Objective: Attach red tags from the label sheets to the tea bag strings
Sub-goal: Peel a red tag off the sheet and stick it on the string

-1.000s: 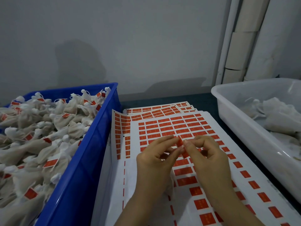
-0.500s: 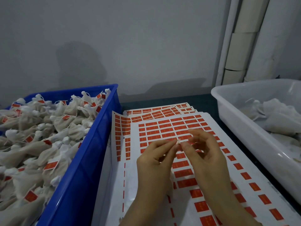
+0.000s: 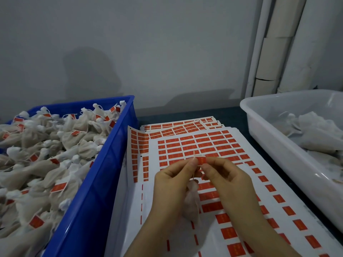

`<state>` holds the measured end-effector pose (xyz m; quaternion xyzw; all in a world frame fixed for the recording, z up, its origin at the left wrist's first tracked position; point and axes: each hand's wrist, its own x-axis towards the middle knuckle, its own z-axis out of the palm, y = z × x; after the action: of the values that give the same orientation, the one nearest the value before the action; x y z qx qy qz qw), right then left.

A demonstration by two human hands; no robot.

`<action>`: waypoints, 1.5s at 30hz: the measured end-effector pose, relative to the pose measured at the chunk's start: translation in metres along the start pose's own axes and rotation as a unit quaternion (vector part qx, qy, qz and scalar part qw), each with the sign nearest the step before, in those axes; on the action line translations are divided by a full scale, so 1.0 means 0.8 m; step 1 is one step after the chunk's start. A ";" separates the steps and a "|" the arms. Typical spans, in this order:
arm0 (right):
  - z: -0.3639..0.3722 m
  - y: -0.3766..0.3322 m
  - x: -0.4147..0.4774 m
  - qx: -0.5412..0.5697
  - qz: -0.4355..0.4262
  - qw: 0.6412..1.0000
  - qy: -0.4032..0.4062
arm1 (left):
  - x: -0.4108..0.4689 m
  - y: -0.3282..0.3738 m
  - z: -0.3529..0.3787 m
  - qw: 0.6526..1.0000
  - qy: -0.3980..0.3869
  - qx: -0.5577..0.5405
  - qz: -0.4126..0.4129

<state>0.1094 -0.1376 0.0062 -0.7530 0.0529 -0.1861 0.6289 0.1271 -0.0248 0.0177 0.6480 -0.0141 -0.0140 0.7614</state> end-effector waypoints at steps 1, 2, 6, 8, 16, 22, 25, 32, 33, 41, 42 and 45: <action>0.000 0.000 0.000 0.004 -0.001 1.000 -0.001 | 0.000 0.000 0.000 1.000 0.000 -0.002 0.001; -0.001 0.000 -0.001 0.007 -0.003 1.000 0.000 | 0.000 -0.001 0.000 1.000 0.001 -0.002 0.003; -0.001 0.000 -0.001 0.010 -0.009 1.000 0.009 | 0.001 -0.004 0.001 1.000 0.007 -0.003 0.002; -0.001 -0.001 -0.002 0.011 -0.011 1.000 0.005 | 0.001 -0.004 0.001 1.000 0.007 -0.010 -0.001; 0.001 0.001 -0.003 0.007 -0.020 1.000 -0.008 | 0.002 -0.005 0.002 1.000 0.010 -0.009 0.008; -0.001 0.001 -0.003 -0.004 -0.026 1.000 0.006 | 0.001 -0.005 0.003 1.000 0.015 0.008 0.021; 0.000 0.002 -0.003 -0.006 -0.029 1.000 0.005 | 0.001 -0.005 0.004 1.000 0.012 0.012 0.025; 0.000 0.001 -0.003 0.001 -0.025 1.000 0.012 | 0.005 -0.005 0.000 1.000 0.020 -0.021 0.011; 0.000 0.001 -0.003 0.001 -0.023 1.000 0.010 | 0.006 -0.005 0.000 0.999 0.023 -0.024 0.011; 0.000 0.001 -0.004 0.005 -0.026 1.000 -0.006 | 0.006 -0.009 -0.002 0.997 0.029 0.037 0.056; 0.001 0.001 -0.005 0.005 -0.027 1.000 -0.013 | 0.006 -0.010 -0.002 0.996 0.034 0.054 0.067; 0.003 0.001 -0.006 -0.002 -0.037 0.999 -0.036 | 0.009 -0.015 -0.003 0.990 0.047 0.101 0.089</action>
<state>0.1061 -0.1339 0.0041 -0.7621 0.0023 -0.1818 0.6214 0.1341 -0.0250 0.0056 0.7179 -0.0373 0.0855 0.6898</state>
